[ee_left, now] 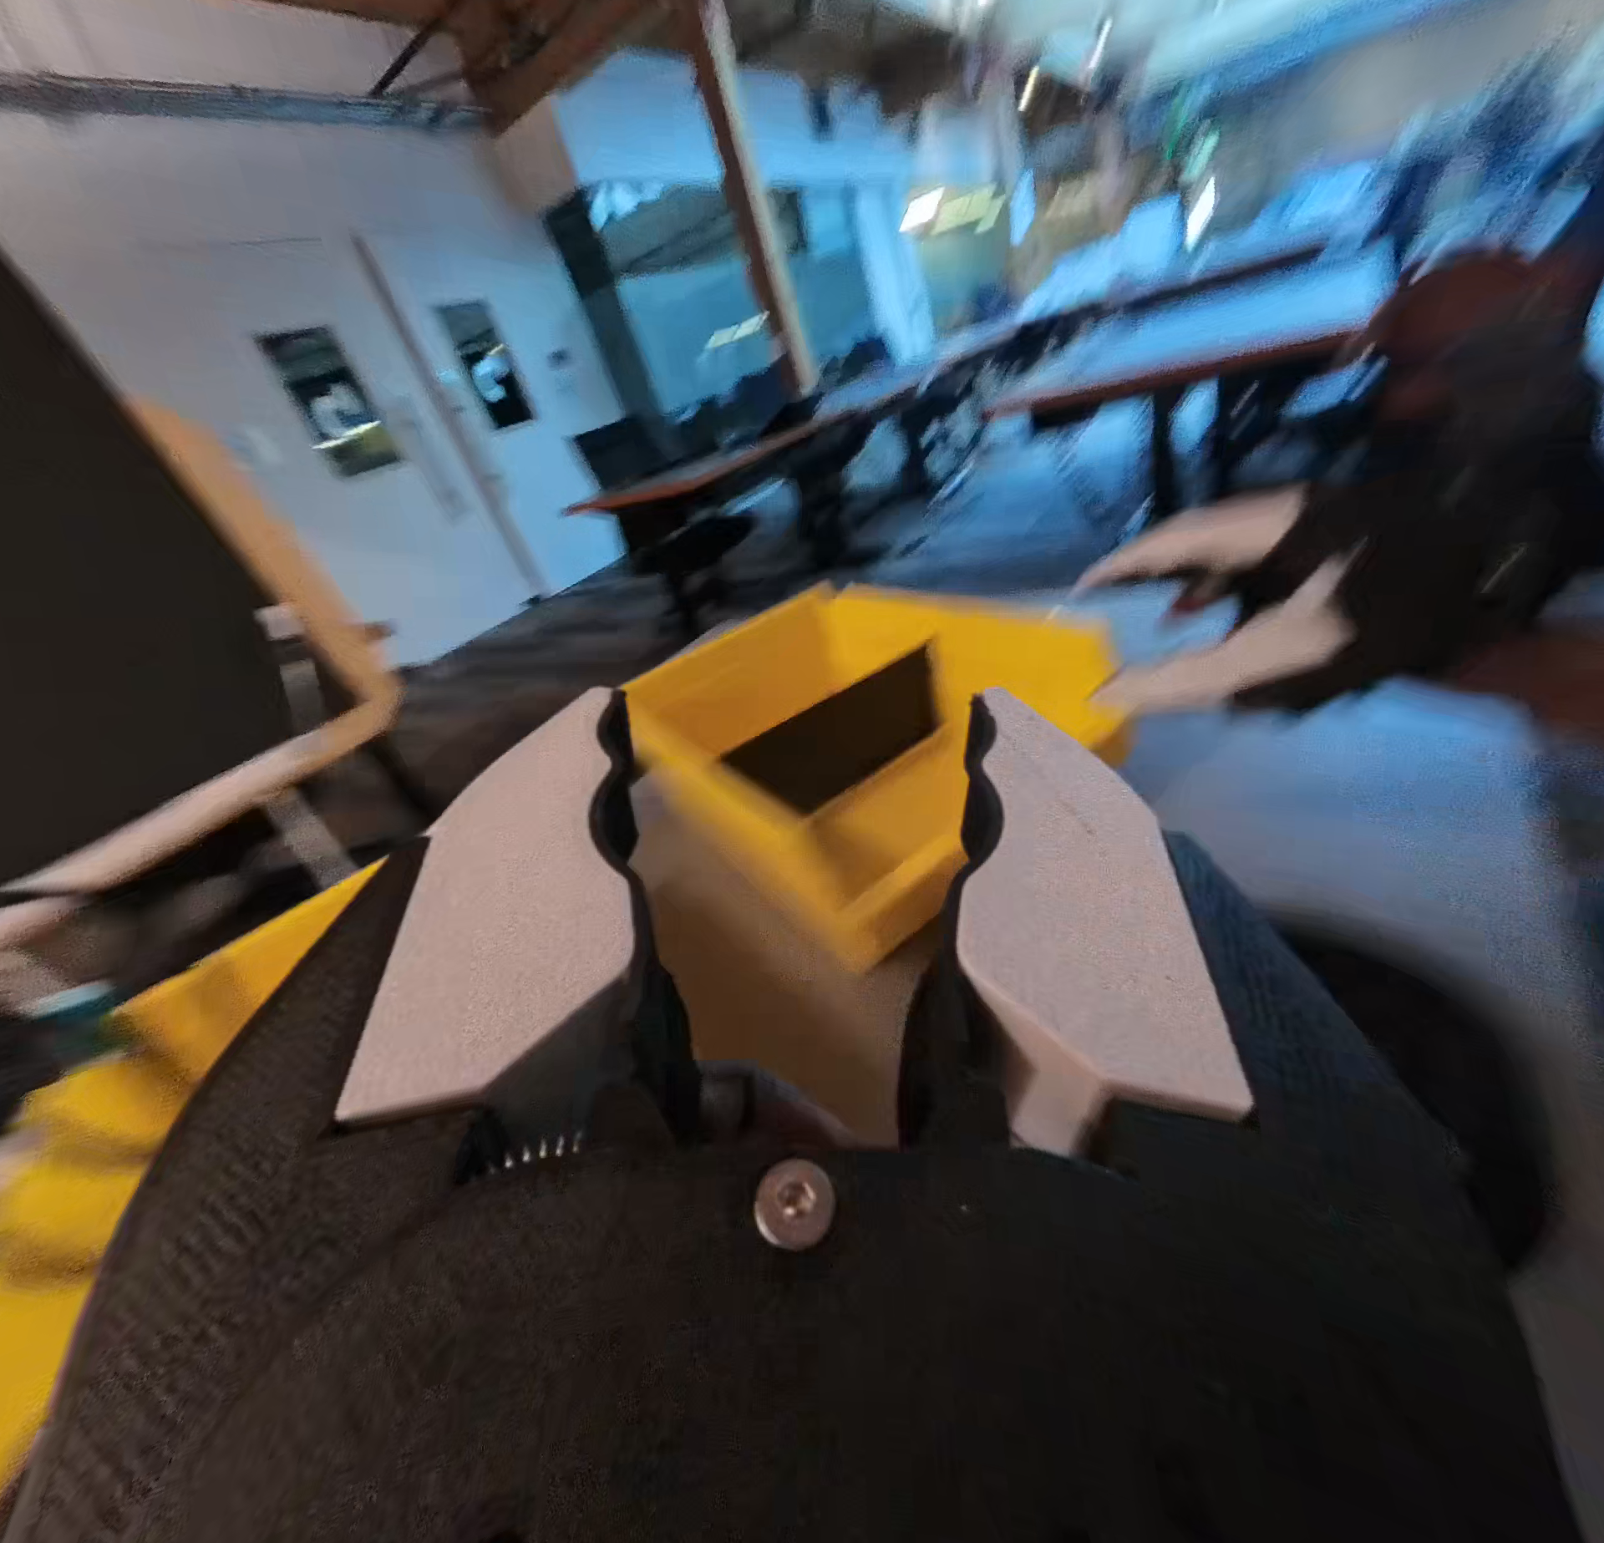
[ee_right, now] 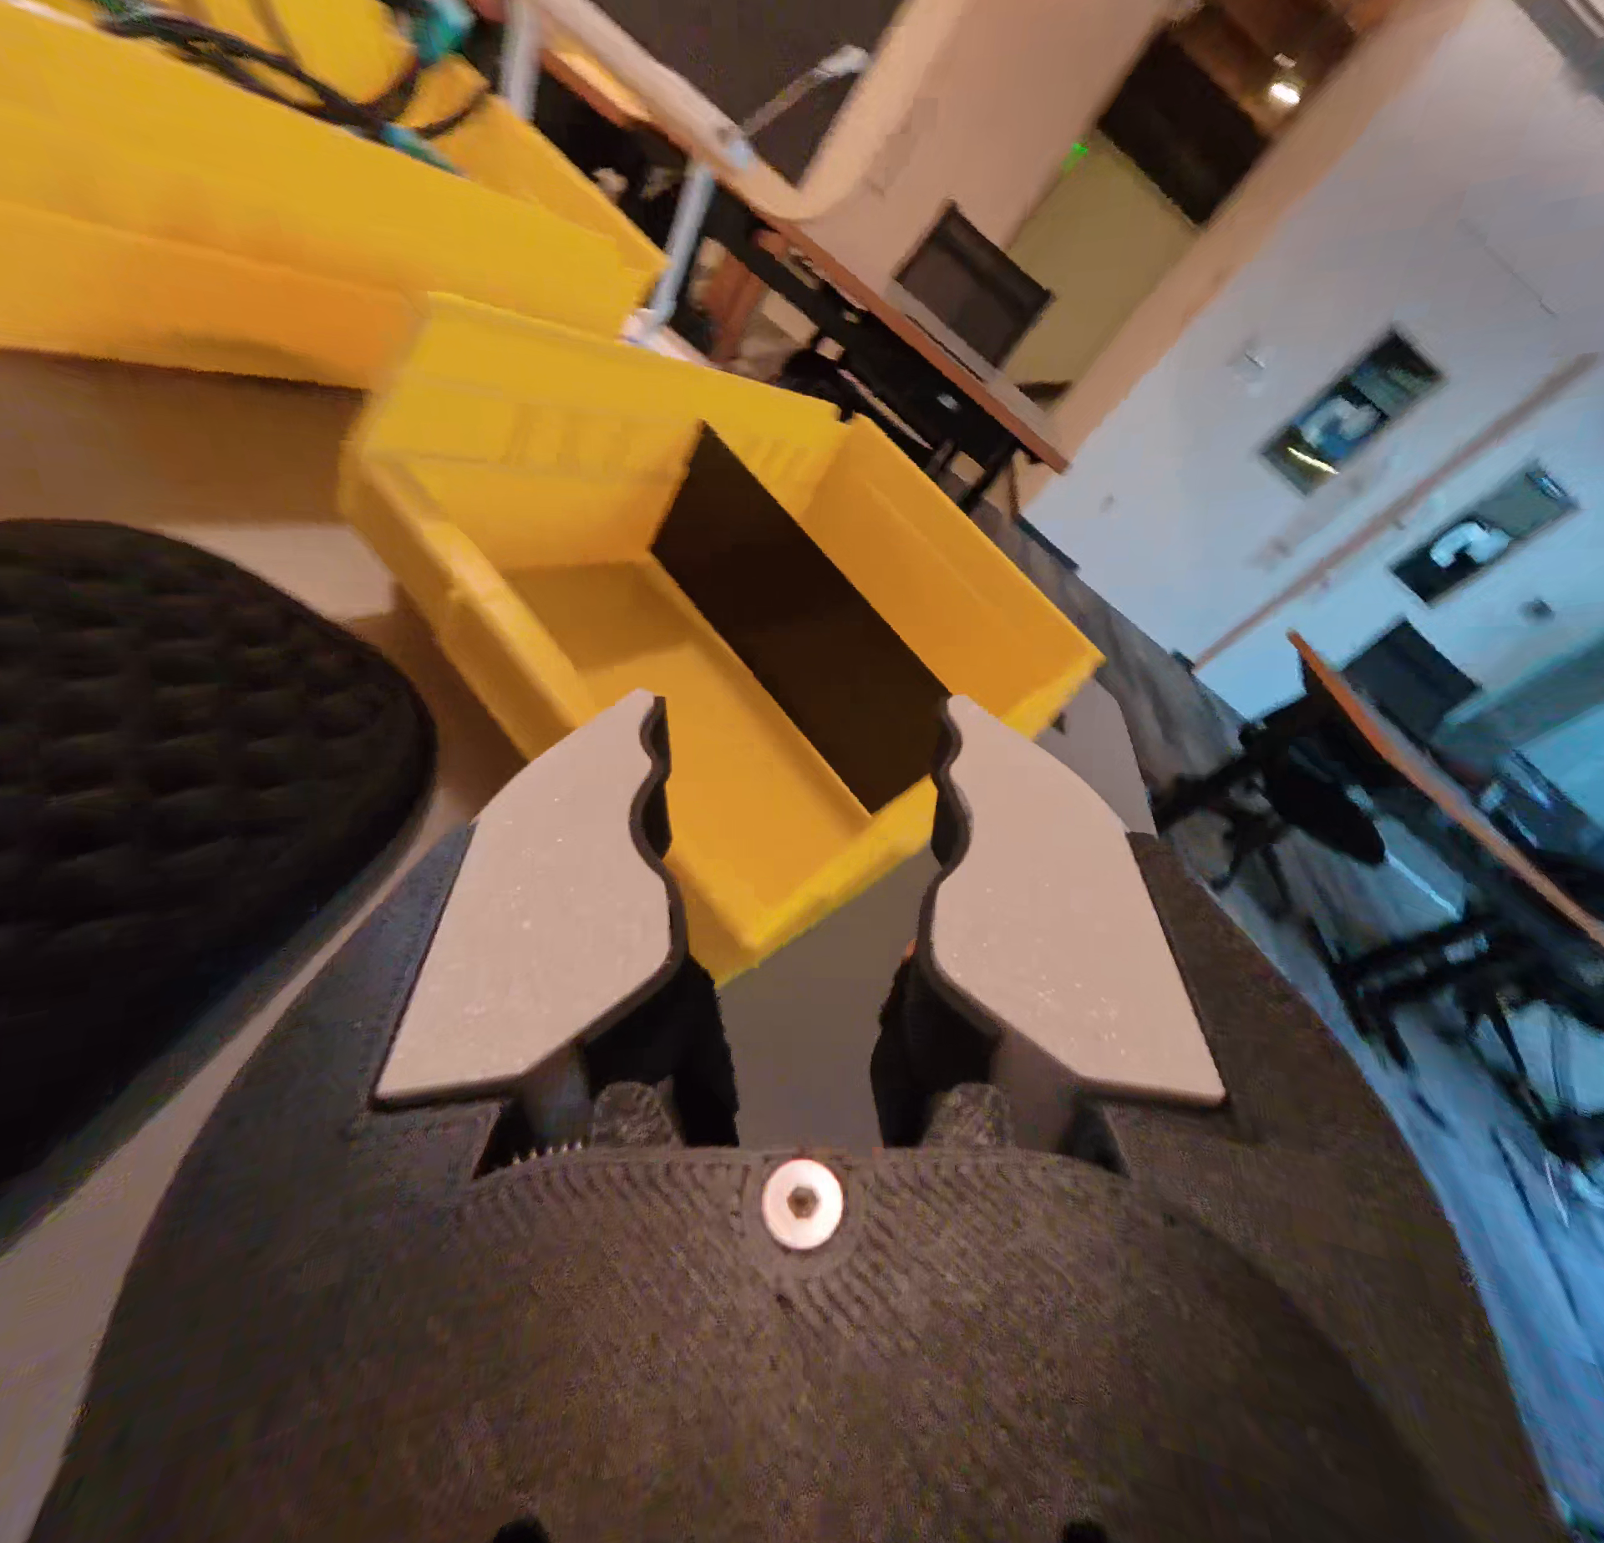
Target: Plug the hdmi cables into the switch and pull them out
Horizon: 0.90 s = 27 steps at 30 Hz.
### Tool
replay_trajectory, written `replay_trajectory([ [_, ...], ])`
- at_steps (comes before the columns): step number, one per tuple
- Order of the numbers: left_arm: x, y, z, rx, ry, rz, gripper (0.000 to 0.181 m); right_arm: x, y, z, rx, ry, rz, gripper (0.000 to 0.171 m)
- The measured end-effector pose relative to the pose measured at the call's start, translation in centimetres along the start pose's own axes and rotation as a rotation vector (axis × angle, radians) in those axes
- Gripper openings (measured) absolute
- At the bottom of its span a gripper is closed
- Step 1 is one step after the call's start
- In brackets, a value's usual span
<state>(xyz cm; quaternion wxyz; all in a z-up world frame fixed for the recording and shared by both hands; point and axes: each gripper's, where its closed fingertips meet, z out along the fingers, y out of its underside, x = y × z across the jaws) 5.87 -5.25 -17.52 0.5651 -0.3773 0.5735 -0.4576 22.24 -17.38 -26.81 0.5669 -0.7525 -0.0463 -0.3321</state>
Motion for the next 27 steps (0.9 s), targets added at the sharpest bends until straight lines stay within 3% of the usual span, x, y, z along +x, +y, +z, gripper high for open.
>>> replay_trajectory([
  [5,-7.1,13.1,-8.6,-0.668,-0.083,0.391,0.07,-5.4,-0.8,1.9,-0.054,-0.284,-0.176,0.067],
  [8,-9.2,16.7,-10.5,-0.807,-0.073,0.543,0.066,-8.6,-0.6,3.4,-0.078,-0.423,-0.185,0.063],
  [12,-11.2,19.9,-11.2,-0.979,-0.015,0.74,0.066,-9.3,1.0,5.1,-0.201,-0.403,-0.271,0.055],
  [15,-11.1,21.4,-10.3,-0.997,0.076,0.835,0.064,-8.9,2.7,5.6,-0.314,-0.371,-0.359,0.051],
  [18,-11.2,23.2,-10.0,-1.034,0.126,0.846,0.035,-8.8,3.3,6.3,-0.337,-0.359,-0.355,0.046],
  [22,-11.6,23.3,-10.6,-1.055,0.073,0.752,0.034,-7.9,5.3,6.6,-0.461,-0.306,-0.464,0.036],
  [27,-12.6,23.3,-13.8,-1.077,-0.051,0.675,0.036,-7.9,5.3,6.8,-0.424,-0.305,-0.449,0.035],
])
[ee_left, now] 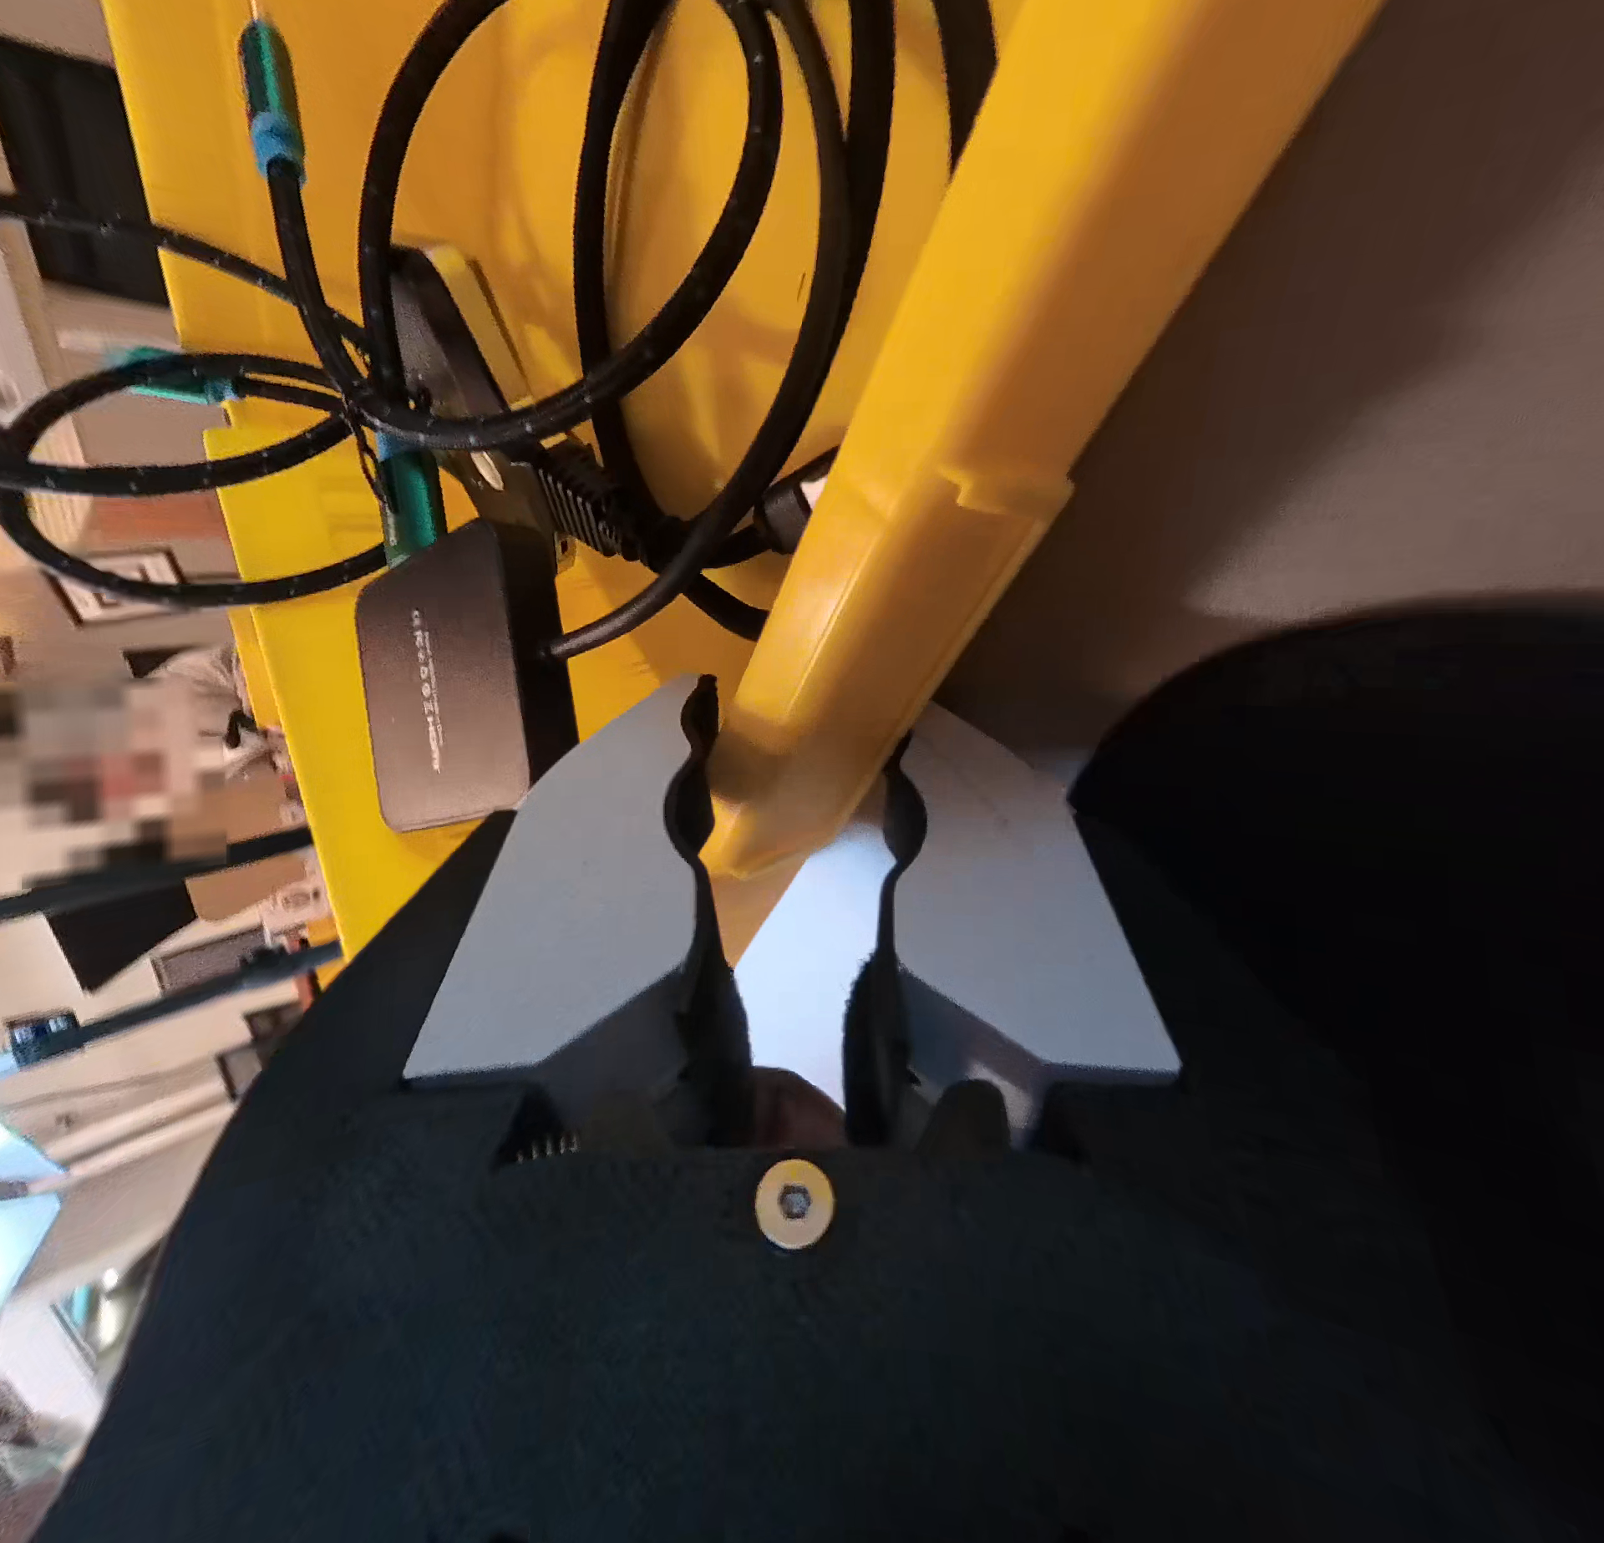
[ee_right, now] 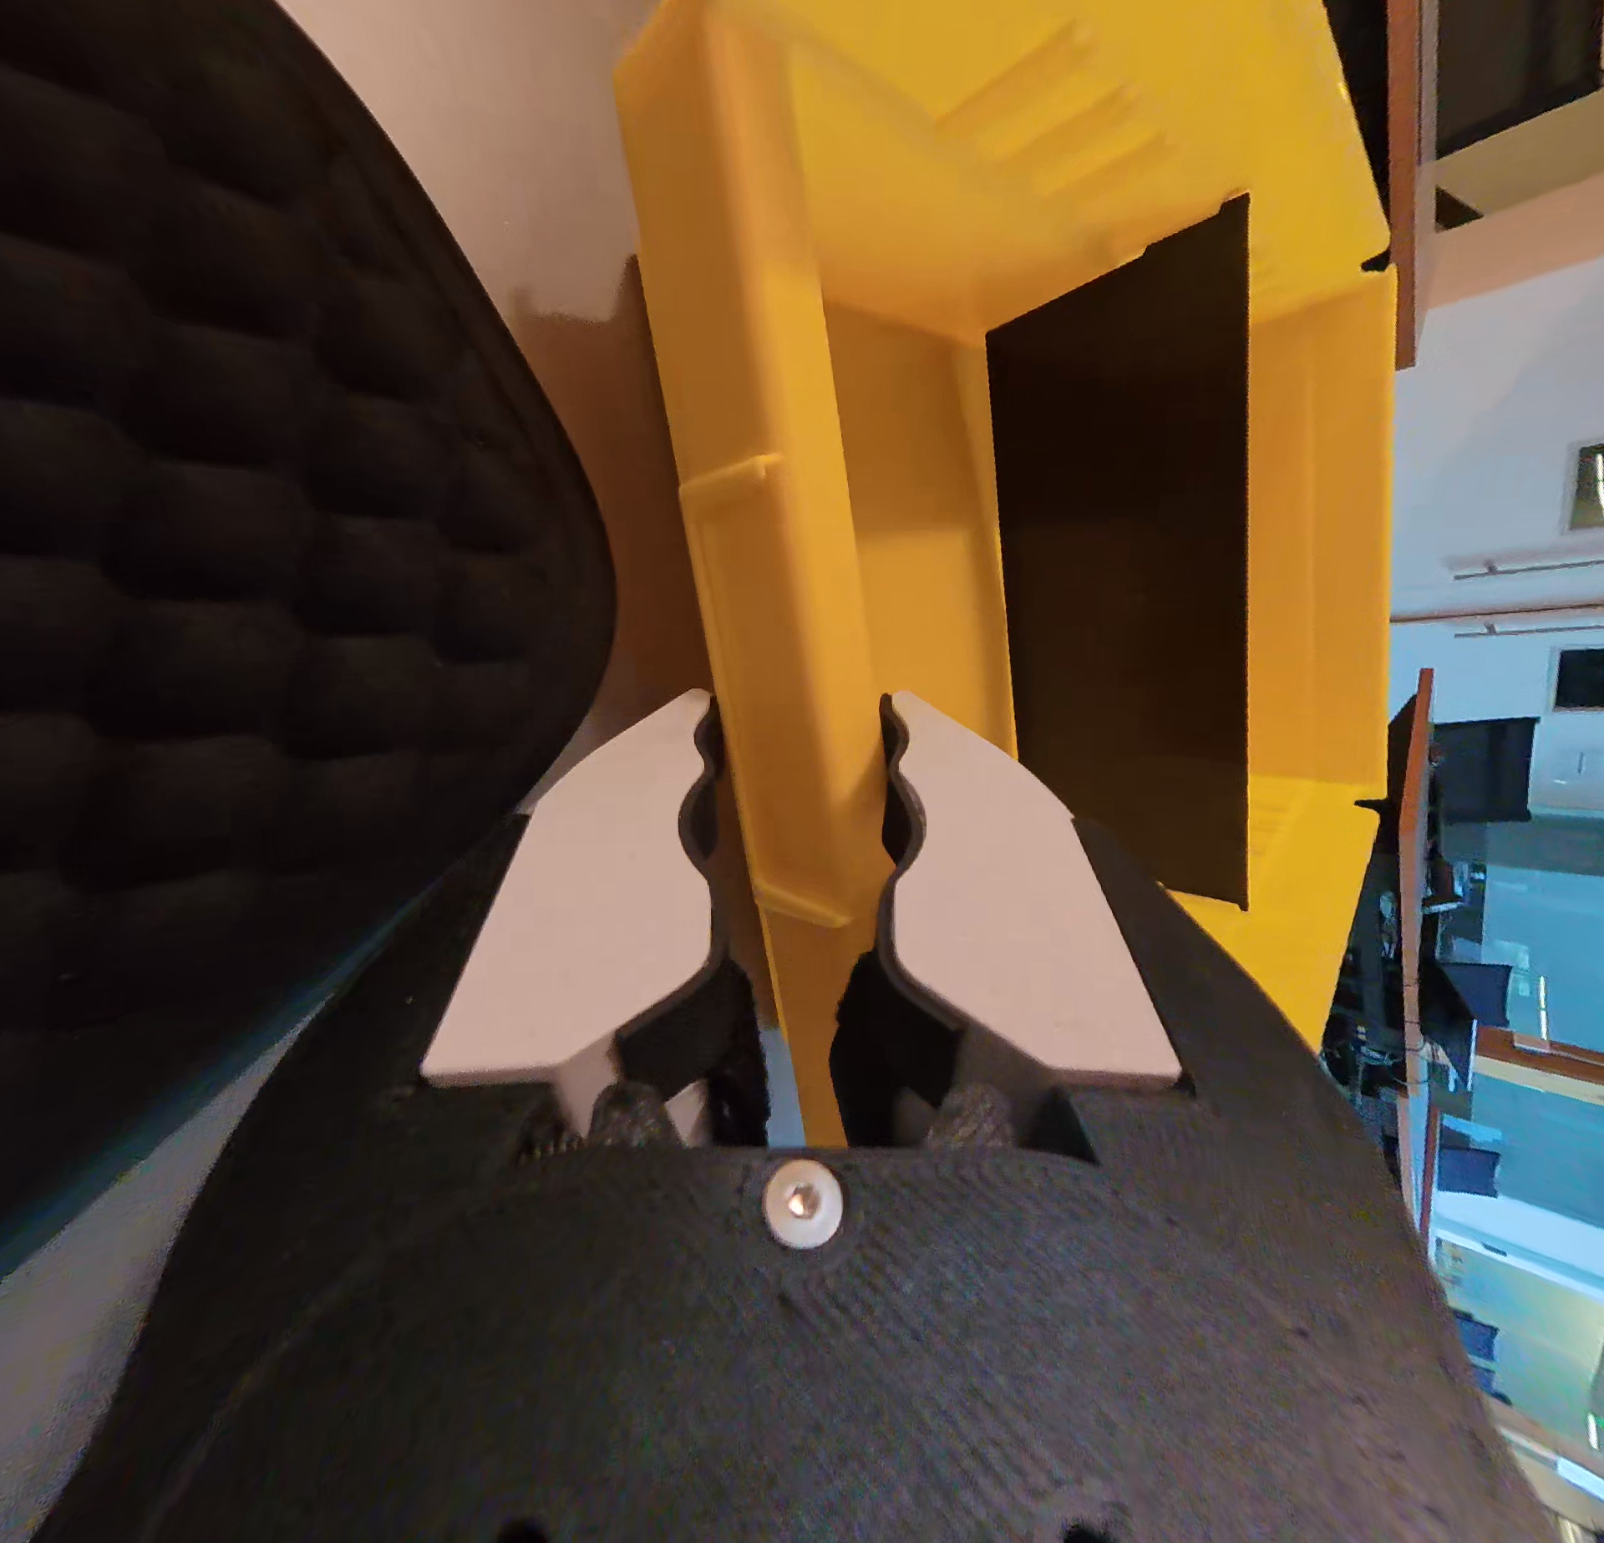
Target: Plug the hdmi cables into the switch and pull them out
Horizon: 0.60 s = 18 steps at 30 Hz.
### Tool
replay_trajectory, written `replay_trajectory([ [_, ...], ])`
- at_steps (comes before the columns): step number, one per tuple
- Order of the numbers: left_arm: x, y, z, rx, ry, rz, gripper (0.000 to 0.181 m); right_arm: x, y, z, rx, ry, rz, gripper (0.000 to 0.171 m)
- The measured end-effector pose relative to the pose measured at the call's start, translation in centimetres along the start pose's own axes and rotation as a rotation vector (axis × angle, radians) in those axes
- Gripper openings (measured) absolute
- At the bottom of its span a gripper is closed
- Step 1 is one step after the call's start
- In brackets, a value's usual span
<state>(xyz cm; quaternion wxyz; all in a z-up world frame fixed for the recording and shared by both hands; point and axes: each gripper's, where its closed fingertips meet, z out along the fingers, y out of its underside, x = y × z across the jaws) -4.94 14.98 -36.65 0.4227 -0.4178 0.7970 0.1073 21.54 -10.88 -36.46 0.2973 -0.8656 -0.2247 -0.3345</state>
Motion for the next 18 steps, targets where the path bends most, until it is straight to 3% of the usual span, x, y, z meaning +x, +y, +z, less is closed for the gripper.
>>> replay_trajectory([
  [8,0.2,5.3,-2.3,-0.154,-0.04,-0.239,0.035,0.2,0.5,0.0,0.01,-0.002,-0.018,0.034],
  [18,0.6,14.9,-5.4,-0.3,-0.051,-0.221,0.034,1.2,4.1,-0.8,-0.028,-0.025,-0.04,0.035],
])
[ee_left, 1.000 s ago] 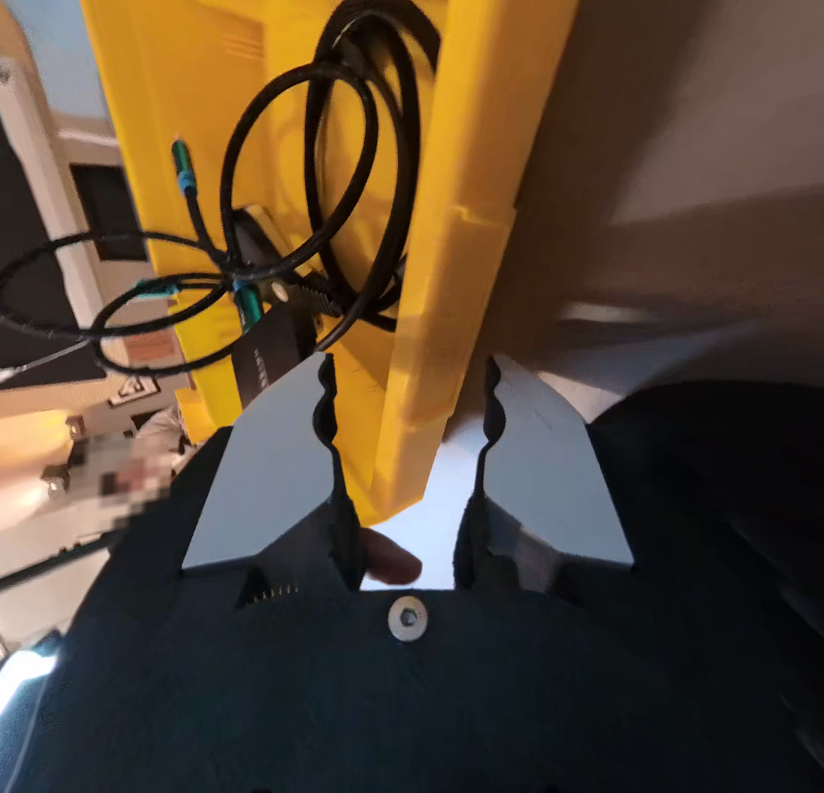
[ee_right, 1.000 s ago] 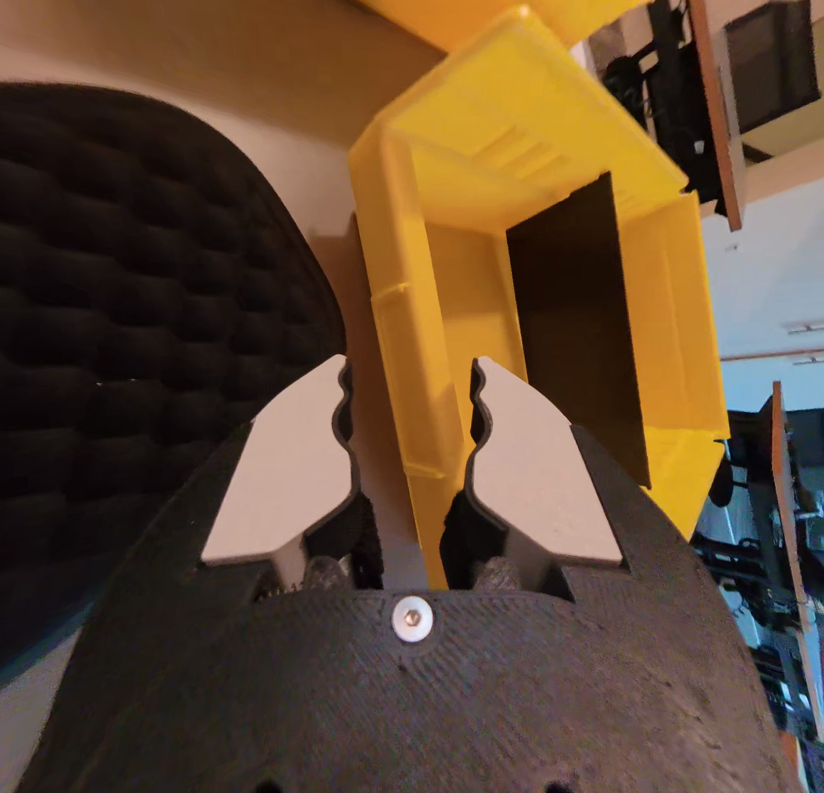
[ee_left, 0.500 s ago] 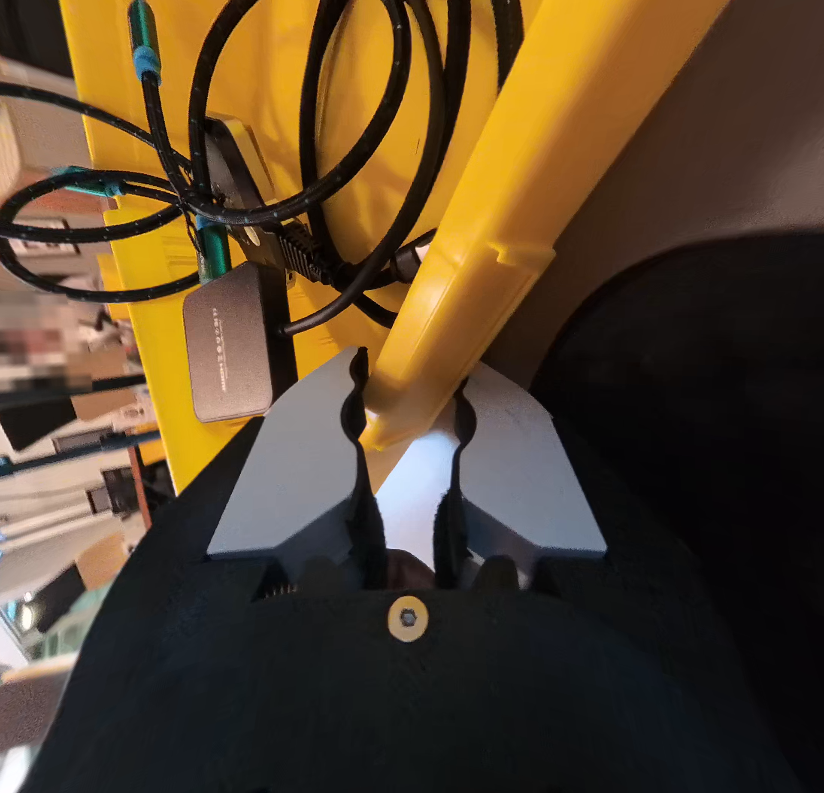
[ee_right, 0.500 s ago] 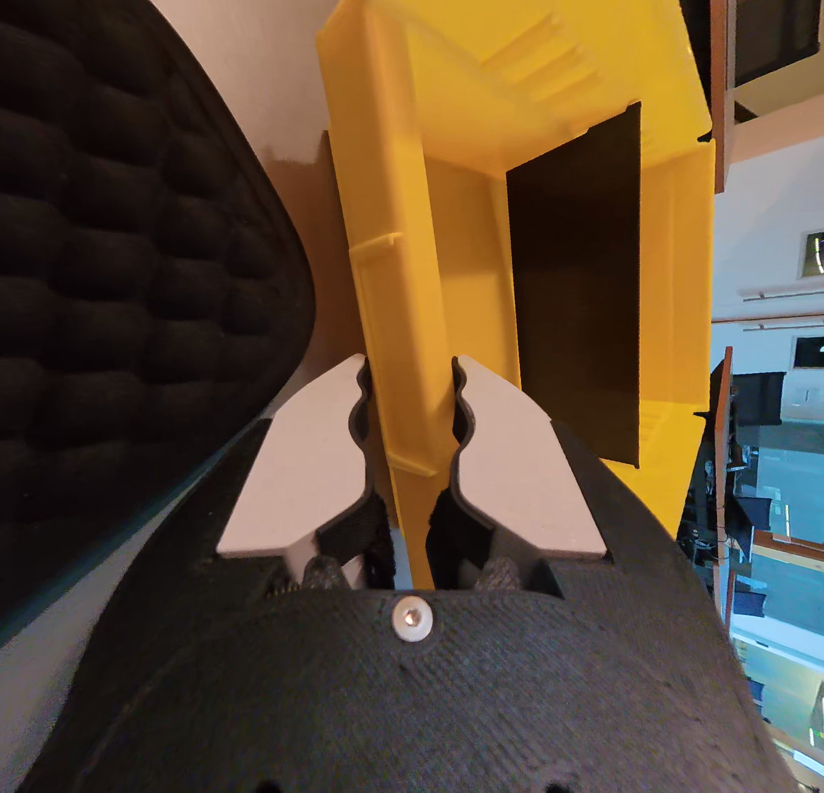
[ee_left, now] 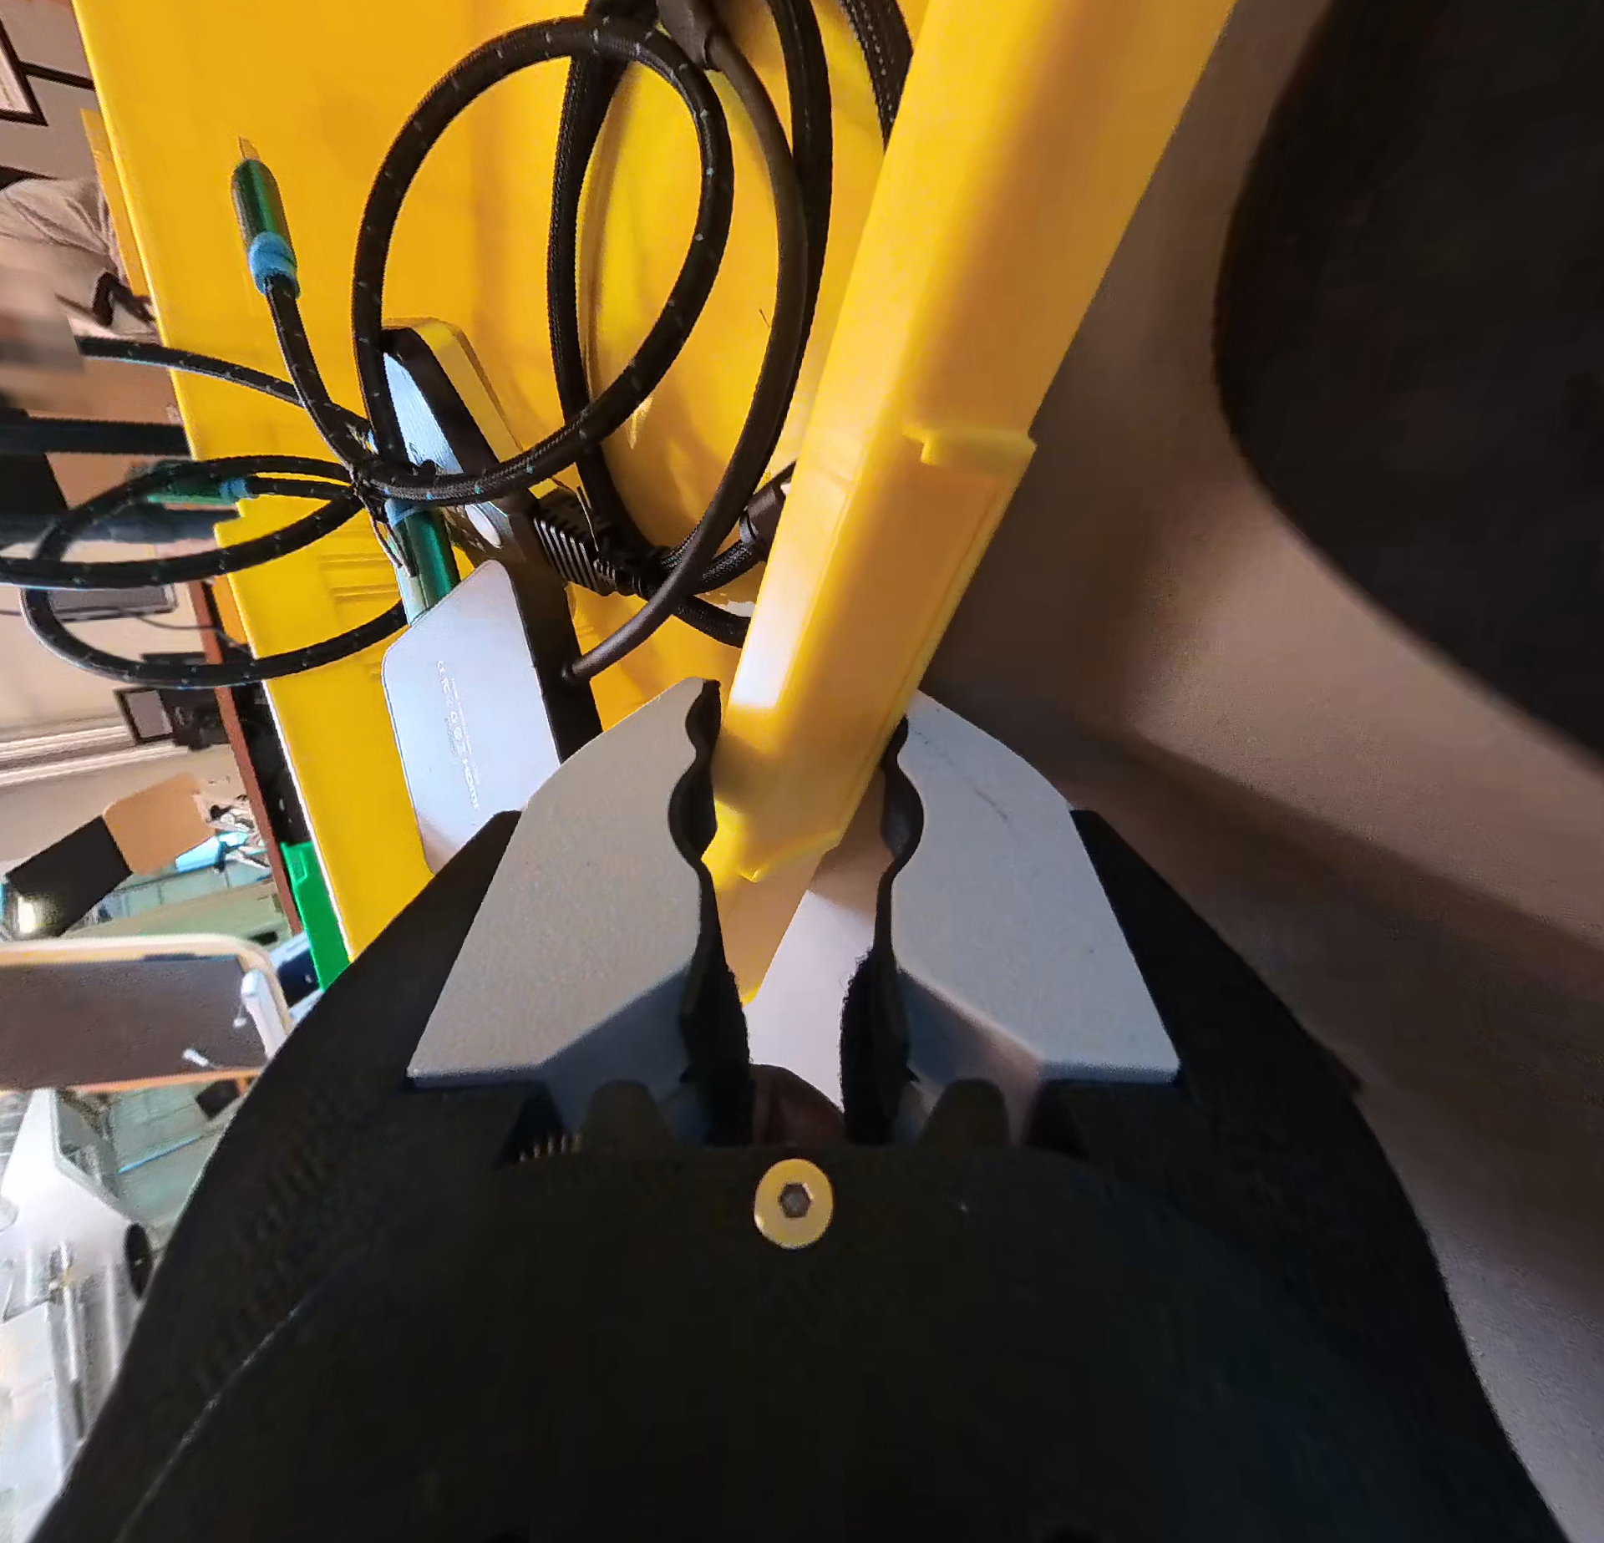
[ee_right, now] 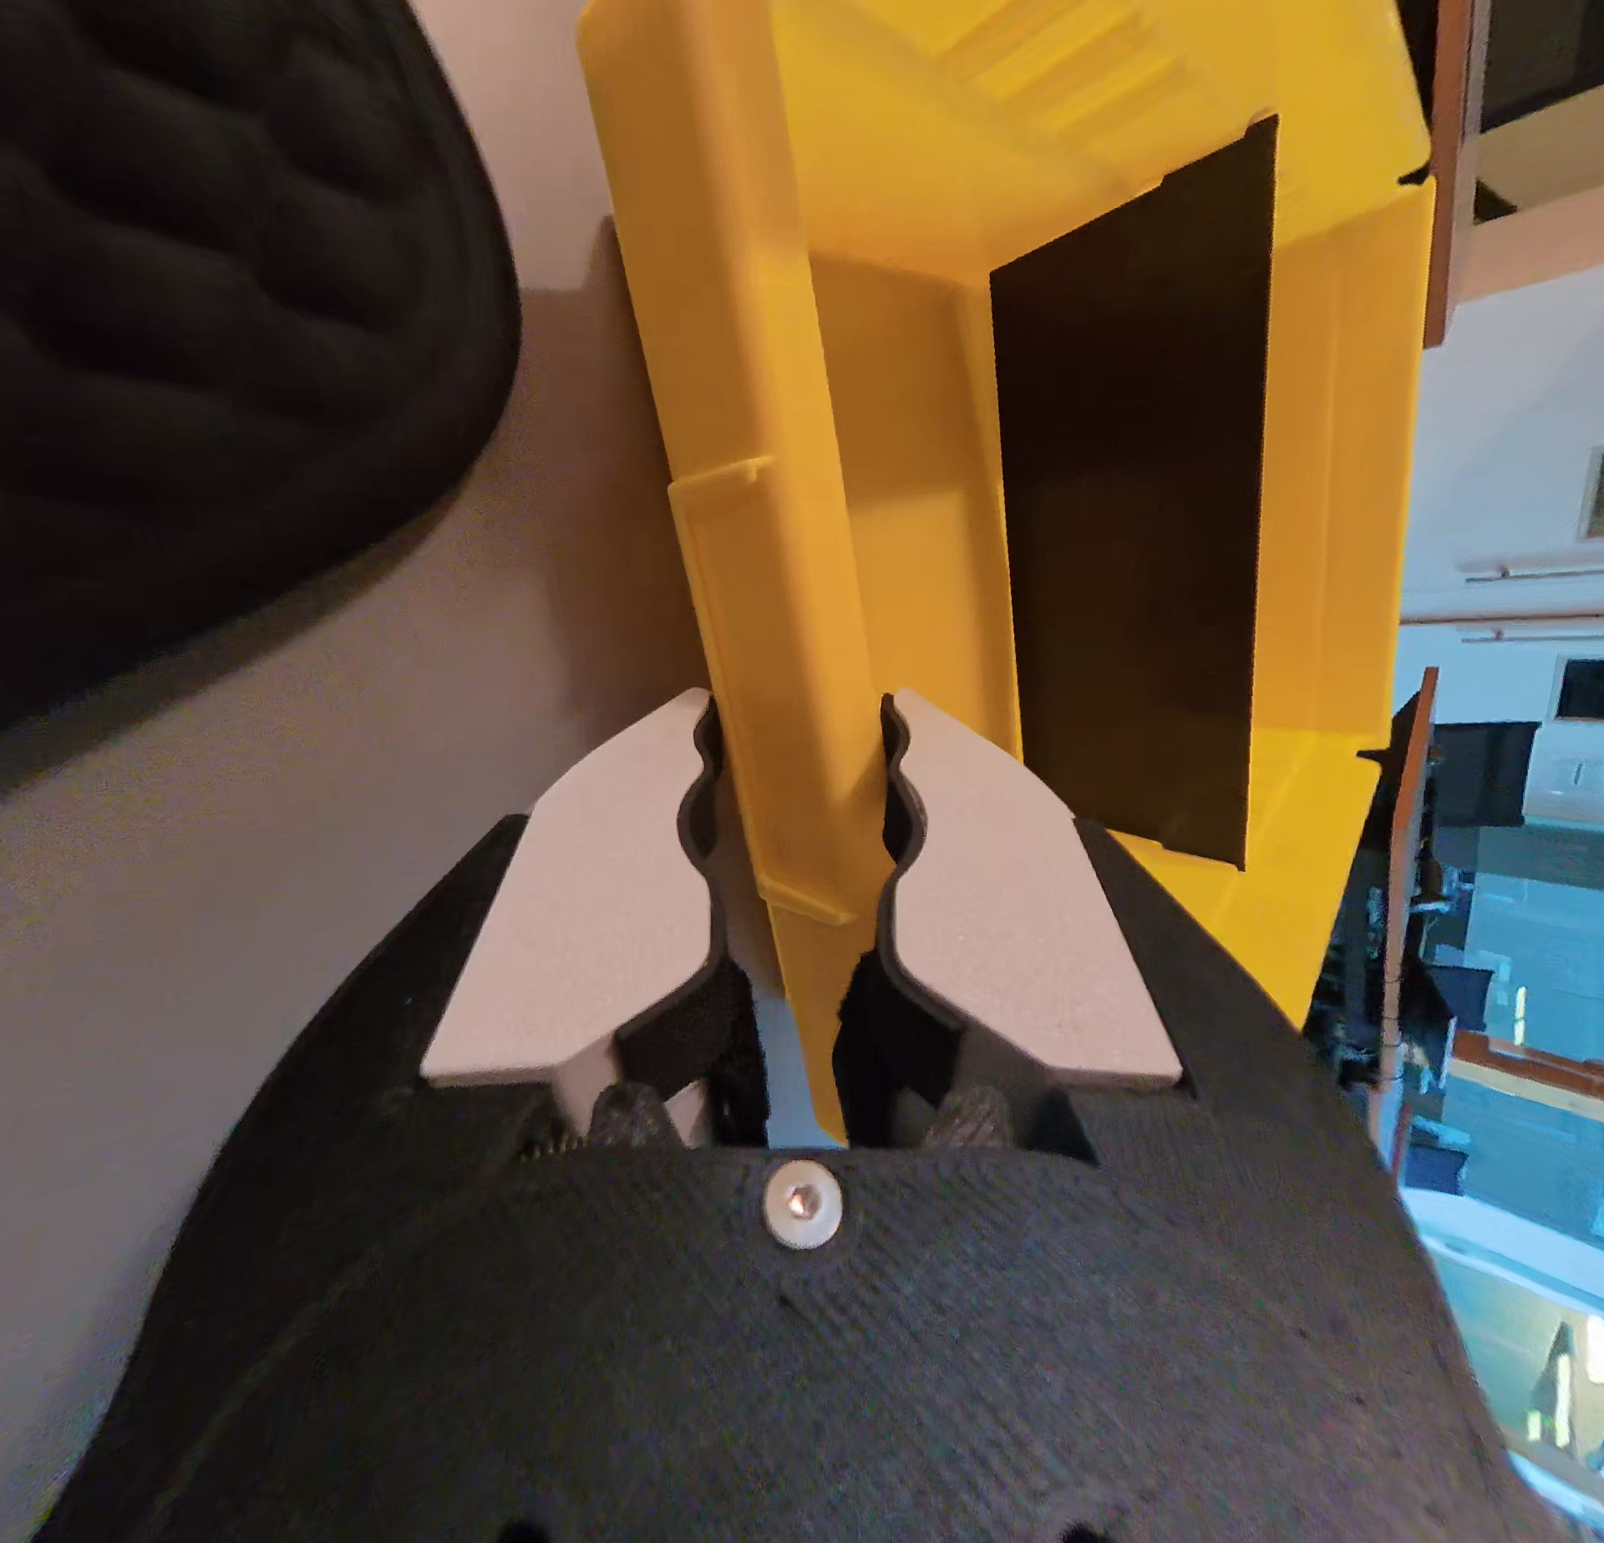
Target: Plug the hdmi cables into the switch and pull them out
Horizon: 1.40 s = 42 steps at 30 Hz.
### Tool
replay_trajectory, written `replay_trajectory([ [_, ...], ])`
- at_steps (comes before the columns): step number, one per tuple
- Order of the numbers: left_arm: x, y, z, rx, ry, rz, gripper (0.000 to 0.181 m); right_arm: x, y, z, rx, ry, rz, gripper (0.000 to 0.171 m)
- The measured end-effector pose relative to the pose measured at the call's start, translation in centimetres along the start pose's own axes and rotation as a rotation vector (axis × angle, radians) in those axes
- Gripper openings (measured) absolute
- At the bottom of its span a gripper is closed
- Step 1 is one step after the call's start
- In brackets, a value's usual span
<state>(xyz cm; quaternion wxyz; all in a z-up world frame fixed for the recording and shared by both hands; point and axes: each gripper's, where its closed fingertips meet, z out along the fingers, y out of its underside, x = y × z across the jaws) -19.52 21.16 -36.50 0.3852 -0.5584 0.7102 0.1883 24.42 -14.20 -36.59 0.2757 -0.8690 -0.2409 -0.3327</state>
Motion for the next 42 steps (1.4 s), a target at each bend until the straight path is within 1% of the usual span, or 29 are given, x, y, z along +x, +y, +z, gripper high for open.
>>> replay_trajectory([
  [2,0.1,1.9,-0.7,-0.006,-0.003,0.014,0.034,0.0,1.3,-0.6,-0.007,-0.009,-0.063,0.034],
  [7,0.9,5.8,-2.7,0.017,-0.027,0.034,0.035,-0.2,6.0,-2.9,-0.069,-0.038,-0.125,0.035],
  [11,0.8,9.3,-3.8,0.034,-0.064,0.028,0.037,-0.5,8.8,-4.5,-0.133,-0.029,-0.093,0.036],
  [15,-0.1,11.8,-4.5,0.008,-0.167,0.01,0.043,-0.9,9.3,-5.2,-0.135,-0.053,-0.024,0.041],
  [16,-0.3,11.9,-4.9,0.015,-0.182,-0.048,0.052,-1.2,8.7,-5.5,-0.096,-0.078,0.018,0.045],
  [17,-0.3,11.6,-5.3,0.046,-0.158,-0.153,0.062,-1.4,7.3,-5.9,-0.007,-0.11,0.079,0.05],
  [19,-0.6,10.7,-6.6,0.151,-0.111,-0.385,0.081,-0.9,4.0,-7.6,0.23,-0.145,0.23,0.053],
  [20,-1.0,10.8,-7.2,0.176,-0.113,-0.467,0.091,0.0,2.7,-8.7,0.341,-0.134,0.302,0.055],
  [21,-1.5,10.7,-7.7,0.197,-0.121,-0.54,0.094,1.0,1.6,-9.8,0.443,-0.113,0.358,0.056],
  [23,-3.0,9.6,-9.4,0.302,-0.122,-0.653,0.095,2.8,-0.1,-12.0,0.602,-0.06,0.402,0.057],
  [24,-3.8,9.4,-10.1,0.333,-0.129,-0.684,0.095,3.4,-0.7,-12.8,0.651,-0.031,0.402,0.056],
  [26,-5.2,9.3,-10.7,0.342,-0.133,-0.72,0.089,4.0,-1.5,-13.6,0.697,-0.006,0.39,0.055],
  [28,-5.9,9.5,-10.2,0.286,-0.11,-0.697,0.085,4.0,-2.3,-13.6,0.709,-0.008,0.376,0.055],
  [31,-5.5,10.8,-8.0,0.069,-0.042,-0.499,0.079,3.9,-3.3,-13.4,0.713,-0.004,0.338,0.055],
  [33,-5.8,11.5,-6.6,-0.034,-0.012,-0.397,0.074,3.9,-3.7,-13.4,0.718,0.003,0.323,0.055],
  [36,-6.0,11.8,-4.7,-0.093,0.062,-0.324,0.074,4.3,-3.9,-13.9,0.744,0.033,0.327,0.053],
  [42,-6.3,11.7,-2.7,-0.1,0.199,-0.203,0.074,5.0,-3.2,-14.2,0.72,0.094,0.324,0.05],
])
